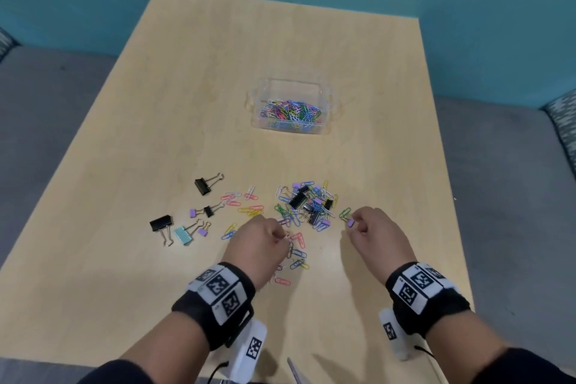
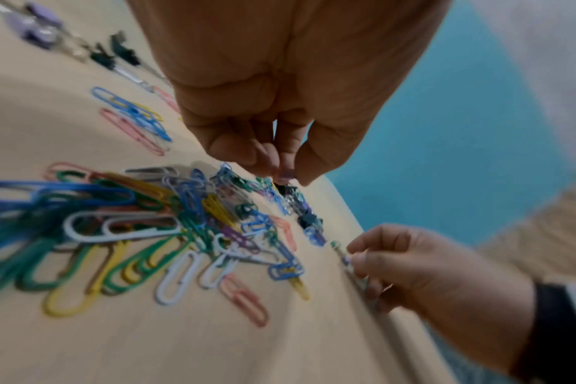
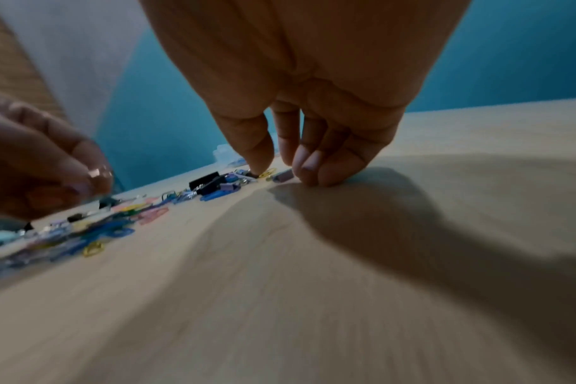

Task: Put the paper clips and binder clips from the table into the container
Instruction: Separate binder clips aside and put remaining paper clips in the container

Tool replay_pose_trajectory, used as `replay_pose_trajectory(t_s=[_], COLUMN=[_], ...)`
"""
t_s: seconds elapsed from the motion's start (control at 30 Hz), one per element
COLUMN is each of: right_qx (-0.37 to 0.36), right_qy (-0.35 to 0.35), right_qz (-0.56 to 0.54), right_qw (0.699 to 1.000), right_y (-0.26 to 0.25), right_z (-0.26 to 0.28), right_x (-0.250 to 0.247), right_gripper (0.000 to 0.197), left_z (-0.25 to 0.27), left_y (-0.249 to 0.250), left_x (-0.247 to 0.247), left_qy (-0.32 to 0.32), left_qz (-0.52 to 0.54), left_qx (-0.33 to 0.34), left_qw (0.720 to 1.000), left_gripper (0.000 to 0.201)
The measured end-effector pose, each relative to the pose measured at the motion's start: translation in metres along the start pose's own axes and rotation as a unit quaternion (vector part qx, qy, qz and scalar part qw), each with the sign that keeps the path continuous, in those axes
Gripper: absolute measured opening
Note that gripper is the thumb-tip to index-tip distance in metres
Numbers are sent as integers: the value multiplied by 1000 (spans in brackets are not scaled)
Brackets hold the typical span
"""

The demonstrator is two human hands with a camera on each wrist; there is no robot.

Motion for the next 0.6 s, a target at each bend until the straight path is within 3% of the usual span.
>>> replay_pose_trajectory(t_s=[0.07,0.2,0.4,0.43,0.5,0.57,0.6], right_qx=[-12,-14,-24,-9,29,58,68], right_qy=[-8,-37,-65,-61,-47,-19,-4], right_qz=[53,89,133,121,80,25,0], right_qw=[998,995,989,991,995,998,998], right_y=[-8,-19,-18,-15,-8,-3,-1], right_z=[-7,-15,-16,-18,-21,-25,-26], right_x=[2,2,-8,-10,-15,-20,-22], right_gripper=[5,8,6,5,4,6,8], left_z=[6,13,14,16,18,22,25], left_y=[-3,-19,-59,-66,-82,-94,-98], left_x=[-10,-28,-45,-48,-56,-64,-66], left_qy=[-1,-20,17,27,61,94,108], left_qz=[101,279,353,350,260,64,-16], left_qx=[-39,-99,-154,-157,-149,-119,-98], left_qw=[994,955,923,923,952,986,989], left_gripper=[8,12,3,3,2,6,7])
Point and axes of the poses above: each hand's wrist, its own z-axis away from the middle knuckle, its own x-axis out of the palm, y = z × x, the point moved 2 cm from there along -z, towards the middle knuckle, and after that the axes turned 4 degrees about -x, right-handed, at the moved point
